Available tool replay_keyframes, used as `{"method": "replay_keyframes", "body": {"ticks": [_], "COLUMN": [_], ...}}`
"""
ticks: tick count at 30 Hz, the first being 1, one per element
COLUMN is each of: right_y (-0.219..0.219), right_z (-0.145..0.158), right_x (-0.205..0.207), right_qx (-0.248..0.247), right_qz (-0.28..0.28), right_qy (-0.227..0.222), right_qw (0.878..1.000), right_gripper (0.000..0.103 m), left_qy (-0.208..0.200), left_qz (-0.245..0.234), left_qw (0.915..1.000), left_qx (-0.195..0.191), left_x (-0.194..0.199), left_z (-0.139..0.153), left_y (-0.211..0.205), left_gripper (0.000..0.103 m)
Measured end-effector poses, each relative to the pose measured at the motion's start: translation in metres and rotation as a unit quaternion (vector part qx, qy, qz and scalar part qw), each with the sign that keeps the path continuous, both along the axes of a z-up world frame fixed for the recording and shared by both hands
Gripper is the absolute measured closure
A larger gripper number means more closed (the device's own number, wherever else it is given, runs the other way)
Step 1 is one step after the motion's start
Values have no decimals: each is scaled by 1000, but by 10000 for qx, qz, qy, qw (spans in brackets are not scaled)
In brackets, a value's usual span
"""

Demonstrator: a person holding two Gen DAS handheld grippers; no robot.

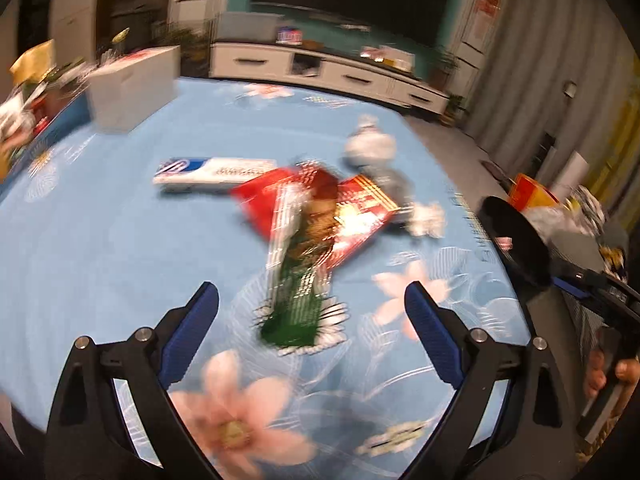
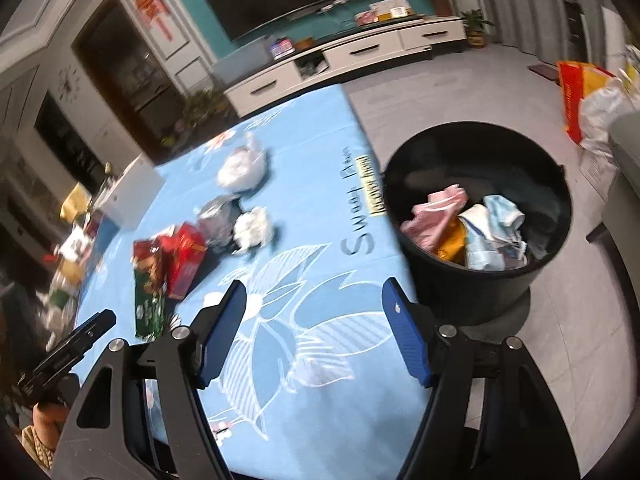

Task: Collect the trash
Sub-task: 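Grasp the long green-red snack wrapper with the left tool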

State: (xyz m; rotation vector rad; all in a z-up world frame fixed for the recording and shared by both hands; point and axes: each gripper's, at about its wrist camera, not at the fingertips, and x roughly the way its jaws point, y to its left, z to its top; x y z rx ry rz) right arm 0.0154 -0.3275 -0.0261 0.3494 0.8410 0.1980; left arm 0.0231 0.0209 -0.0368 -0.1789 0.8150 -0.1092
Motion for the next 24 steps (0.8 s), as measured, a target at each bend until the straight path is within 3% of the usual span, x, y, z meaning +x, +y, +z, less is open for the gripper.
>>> {"method": "replay_keyframes", "body": {"ticks": [8,14,24], "right_y": [51,81,96], "right_z": [-7,-10,-13], "right_x": [6,10,25], "right_qx": [-215,-414,-630], "right_qz": [559,864,877], "right_qy": [246,352,522], "right_qw": [9979,9948,9928], "right_gripper": [34,33,33], "left_qy": [211,235,228], "left_qz": [152,-67,-187], "left_qw": [9993,9991,9995], "left_qx": [-259,-358,-105], "left_x": [-11,-3,28], "left_z": [-23,-33,-53], "left_y": [32,24,-2], "left_gripper": [9,9,9]}}
